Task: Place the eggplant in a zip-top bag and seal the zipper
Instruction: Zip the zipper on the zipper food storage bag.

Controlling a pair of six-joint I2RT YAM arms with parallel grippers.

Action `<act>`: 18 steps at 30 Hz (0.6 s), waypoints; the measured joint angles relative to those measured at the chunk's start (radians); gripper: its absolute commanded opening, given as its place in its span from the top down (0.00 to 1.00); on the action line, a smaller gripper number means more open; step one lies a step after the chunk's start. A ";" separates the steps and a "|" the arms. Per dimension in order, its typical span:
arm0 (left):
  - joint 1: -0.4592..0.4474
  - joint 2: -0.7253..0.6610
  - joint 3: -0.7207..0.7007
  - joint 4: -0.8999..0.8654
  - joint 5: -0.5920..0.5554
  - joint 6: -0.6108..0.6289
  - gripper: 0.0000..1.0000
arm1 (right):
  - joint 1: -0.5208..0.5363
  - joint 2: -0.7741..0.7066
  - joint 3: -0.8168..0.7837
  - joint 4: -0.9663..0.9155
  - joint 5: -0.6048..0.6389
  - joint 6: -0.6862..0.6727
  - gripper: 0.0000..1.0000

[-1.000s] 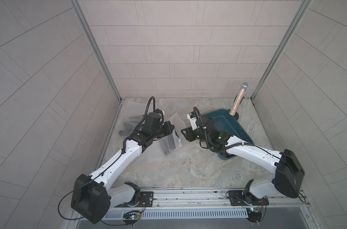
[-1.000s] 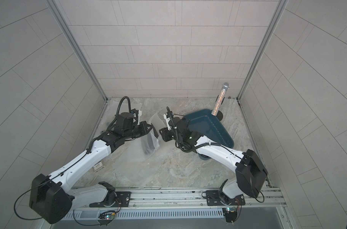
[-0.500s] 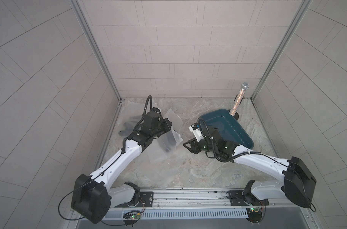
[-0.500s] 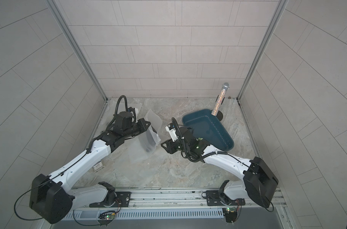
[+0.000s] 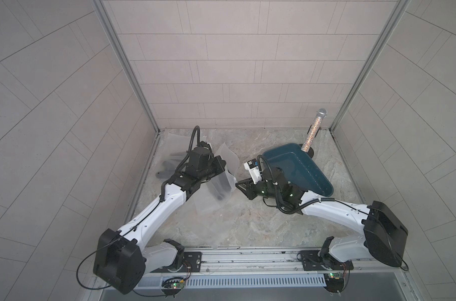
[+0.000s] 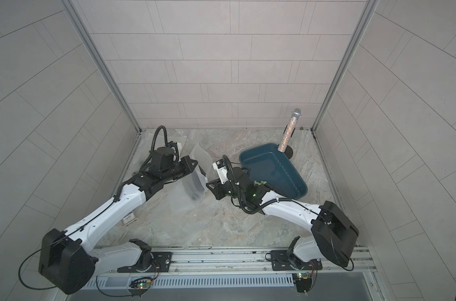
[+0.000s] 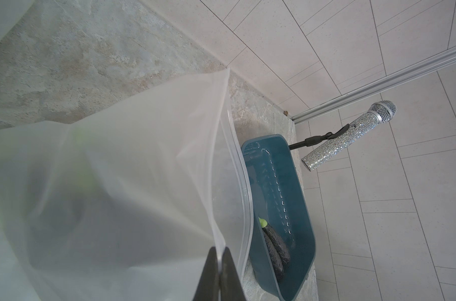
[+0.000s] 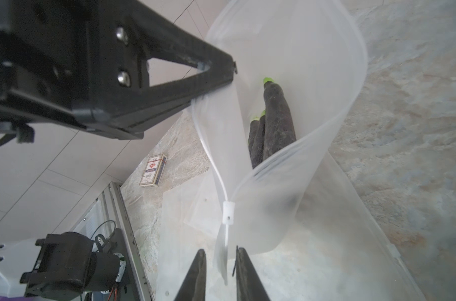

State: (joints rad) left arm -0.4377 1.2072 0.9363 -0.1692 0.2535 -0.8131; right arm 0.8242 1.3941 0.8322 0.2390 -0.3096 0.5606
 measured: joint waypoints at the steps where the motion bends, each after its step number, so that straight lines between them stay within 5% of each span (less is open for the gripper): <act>1: 0.000 -0.003 0.000 0.000 -0.001 0.000 1.00 | 0.000 0.003 0.002 0.000 0.000 0.000 0.79; 7: 0.000 -0.013 0.000 0.000 -0.006 0.000 1.00 | 0.000 0.013 0.003 0.002 0.003 0.000 0.72; 16: 0.000 -0.017 0.000 -0.002 -0.006 0.000 1.00 | 0.001 0.032 0.014 0.026 0.024 0.003 1.00; 18: 0.000 -0.022 0.000 -0.003 -0.007 0.000 1.00 | 0.000 0.032 0.017 0.027 0.029 0.008 1.00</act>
State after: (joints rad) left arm -0.4377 1.1854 0.9360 -0.1719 0.2466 -0.8127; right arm 0.8246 1.4265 0.8490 0.2665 -0.2810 0.5690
